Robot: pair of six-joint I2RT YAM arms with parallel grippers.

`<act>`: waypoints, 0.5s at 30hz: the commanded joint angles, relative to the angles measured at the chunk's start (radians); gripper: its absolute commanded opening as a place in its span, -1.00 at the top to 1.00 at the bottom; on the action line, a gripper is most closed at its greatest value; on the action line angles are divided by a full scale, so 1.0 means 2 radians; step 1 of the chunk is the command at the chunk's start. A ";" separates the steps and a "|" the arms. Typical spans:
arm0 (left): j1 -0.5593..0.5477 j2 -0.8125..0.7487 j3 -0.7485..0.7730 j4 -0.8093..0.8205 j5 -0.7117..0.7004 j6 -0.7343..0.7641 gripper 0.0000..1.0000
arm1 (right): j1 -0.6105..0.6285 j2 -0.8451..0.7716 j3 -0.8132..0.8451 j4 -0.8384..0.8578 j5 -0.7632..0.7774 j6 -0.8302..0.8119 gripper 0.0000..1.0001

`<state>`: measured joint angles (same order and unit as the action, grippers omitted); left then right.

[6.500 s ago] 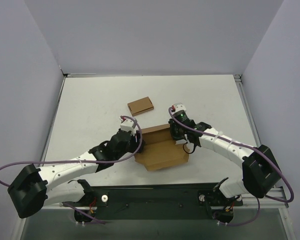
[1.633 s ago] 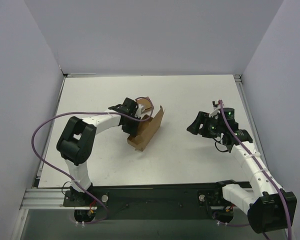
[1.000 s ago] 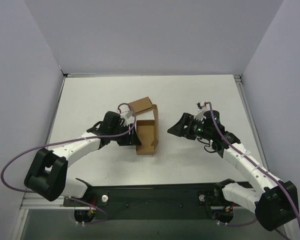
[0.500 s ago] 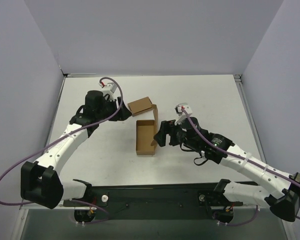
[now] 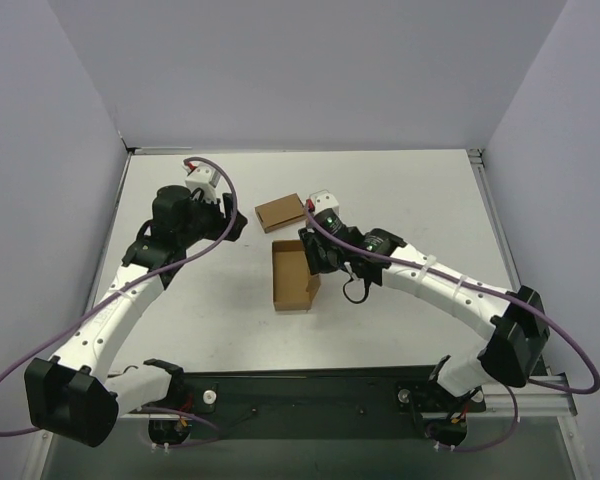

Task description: Fold the paper box

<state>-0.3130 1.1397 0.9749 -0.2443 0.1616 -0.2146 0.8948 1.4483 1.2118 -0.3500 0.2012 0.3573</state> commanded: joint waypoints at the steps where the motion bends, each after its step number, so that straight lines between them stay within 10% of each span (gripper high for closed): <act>1: 0.003 -0.014 0.003 0.002 0.001 0.018 -0.44 | -0.012 0.015 0.041 -0.030 -0.019 -0.053 0.39; 5: 0.002 -0.013 0.000 0.010 0.039 0.026 -0.44 | -0.022 0.005 0.040 -0.030 -0.041 -0.138 0.98; 15: -0.002 0.018 -0.003 0.045 0.219 0.049 -0.44 | -0.078 -0.049 0.010 -0.025 -0.219 -0.339 1.00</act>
<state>-0.3126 1.1477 0.9722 -0.2207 0.4290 -0.1528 0.7830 1.4170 1.2446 -0.3889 -0.0441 -0.1516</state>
